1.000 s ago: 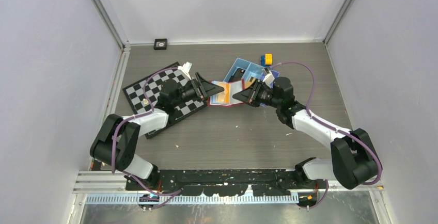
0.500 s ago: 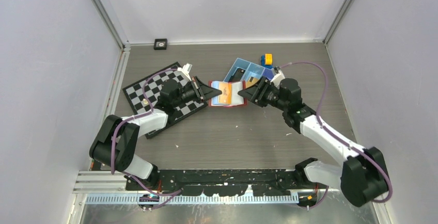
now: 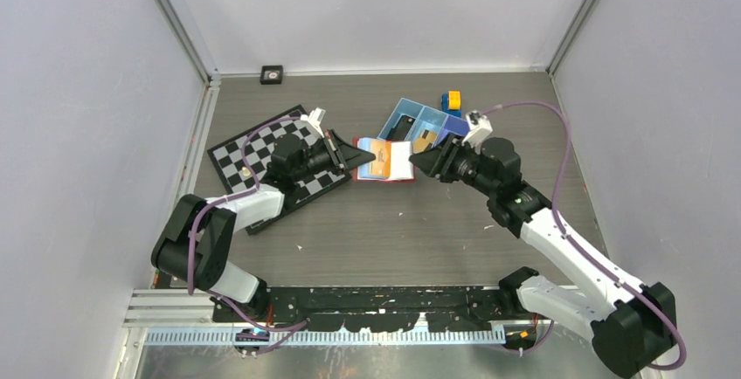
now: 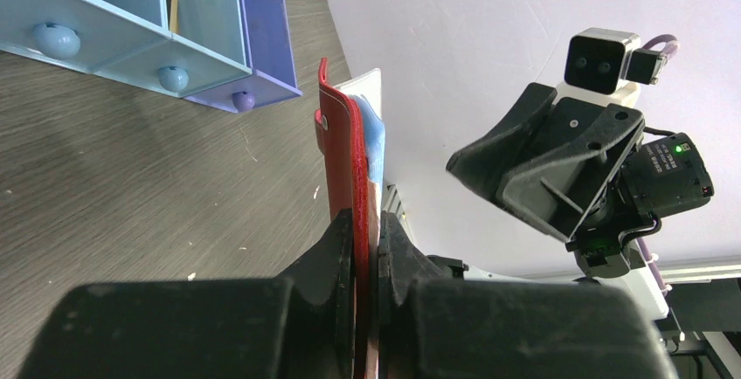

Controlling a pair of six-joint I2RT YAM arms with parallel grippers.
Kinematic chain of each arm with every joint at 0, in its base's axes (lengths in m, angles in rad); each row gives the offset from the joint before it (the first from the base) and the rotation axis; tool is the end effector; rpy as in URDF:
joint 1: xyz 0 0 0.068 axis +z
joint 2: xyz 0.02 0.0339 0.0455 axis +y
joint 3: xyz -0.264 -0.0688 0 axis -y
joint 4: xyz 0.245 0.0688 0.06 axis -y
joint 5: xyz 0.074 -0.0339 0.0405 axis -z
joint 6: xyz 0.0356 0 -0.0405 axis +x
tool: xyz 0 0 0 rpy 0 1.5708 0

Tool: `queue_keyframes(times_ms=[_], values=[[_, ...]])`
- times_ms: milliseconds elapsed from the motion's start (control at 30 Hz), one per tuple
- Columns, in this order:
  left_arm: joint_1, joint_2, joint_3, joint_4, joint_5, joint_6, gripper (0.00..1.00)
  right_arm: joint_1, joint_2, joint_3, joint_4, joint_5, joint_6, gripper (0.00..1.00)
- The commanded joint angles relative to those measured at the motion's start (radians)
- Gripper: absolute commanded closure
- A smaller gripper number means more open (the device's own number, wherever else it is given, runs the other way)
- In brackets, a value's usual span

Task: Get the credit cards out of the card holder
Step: Remove the credit card from the card holder.

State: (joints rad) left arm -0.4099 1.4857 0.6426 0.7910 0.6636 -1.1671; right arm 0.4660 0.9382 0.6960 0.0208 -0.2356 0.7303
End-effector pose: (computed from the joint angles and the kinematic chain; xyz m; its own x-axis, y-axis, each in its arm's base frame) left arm 0.2730 -0.1425 0.2282 -0.8263 -0.4309 -0.3628 0.3010 0.2066 -0.9310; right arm 0.1947 0.1072 0.3021 -0.5733 0.4377 -0.6926 -0.3462 0.6367 0.6890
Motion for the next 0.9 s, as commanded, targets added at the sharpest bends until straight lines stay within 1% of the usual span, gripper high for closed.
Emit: queue_keyframes(times_ms=[0, 100, 200, 267, 433, 500, 567, 667, 733, 833, 867], values=[[0.003, -0.018, 0.013, 0.076, 0.014, -0.011, 1.0, 0.043, 0.093, 0.061, 0.074, -0.113, -0.025, 0.57], [0.001, 0.003, 0.01, 0.138, 0.034, -0.056, 1.0, 0.043, 0.189, 0.07, 0.122, -0.18, 0.024, 0.59], [-0.004, 0.029, 0.006, 0.208, 0.05, -0.115, 1.0, 0.039, 0.247, 0.061, 0.191, -0.221, 0.067, 0.59], [-0.013, 0.042, 0.009, 0.247, 0.061, -0.141, 1.0, 0.037, 0.269, 0.054, 0.222, -0.24, 0.086, 0.59], [-0.022, 0.046, 0.009, 0.262, 0.068, -0.157, 1.0, 0.003, 0.283, 0.008, 0.365, -0.31, 0.175, 0.59], [-0.028, 0.046, 0.01, 0.271, 0.068, -0.162, 1.0, -0.008, 0.288, 0.005, 0.375, -0.318, 0.19, 0.6], [-0.035, 0.044, 0.009, 0.272, 0.067, -0.164, 1.0, -0.018, 0.296, -0.006, 0.427, -0.338, 0.218, 0.63], [-0.038, 0.044, 0.011, 0.272, 0.069, -0.164, 1.0, -0.032, 0.313, -0.031, 0.537, -0.383, 0.286, 0.73], [-0.038, 0.05, 0.013, 0.273, 0.071, -0.17, 1.0, -0.037, 0.326, -0.04, 0.587, -0.406, 0.32, 0.77], [-0.038, 0.08, 0.018, 0.329, 0.088, -0.214, 1.0, -0.037, 0.358, -0.043, 0.661, -0.438, 0.376, 0.8], [-0.038, 0.095, 0.021, 0.356, 0.094, -0.238, 1.0, -0.038, 0.37, -0.045, 0.684, -0.445, 0.392, 0.85]])
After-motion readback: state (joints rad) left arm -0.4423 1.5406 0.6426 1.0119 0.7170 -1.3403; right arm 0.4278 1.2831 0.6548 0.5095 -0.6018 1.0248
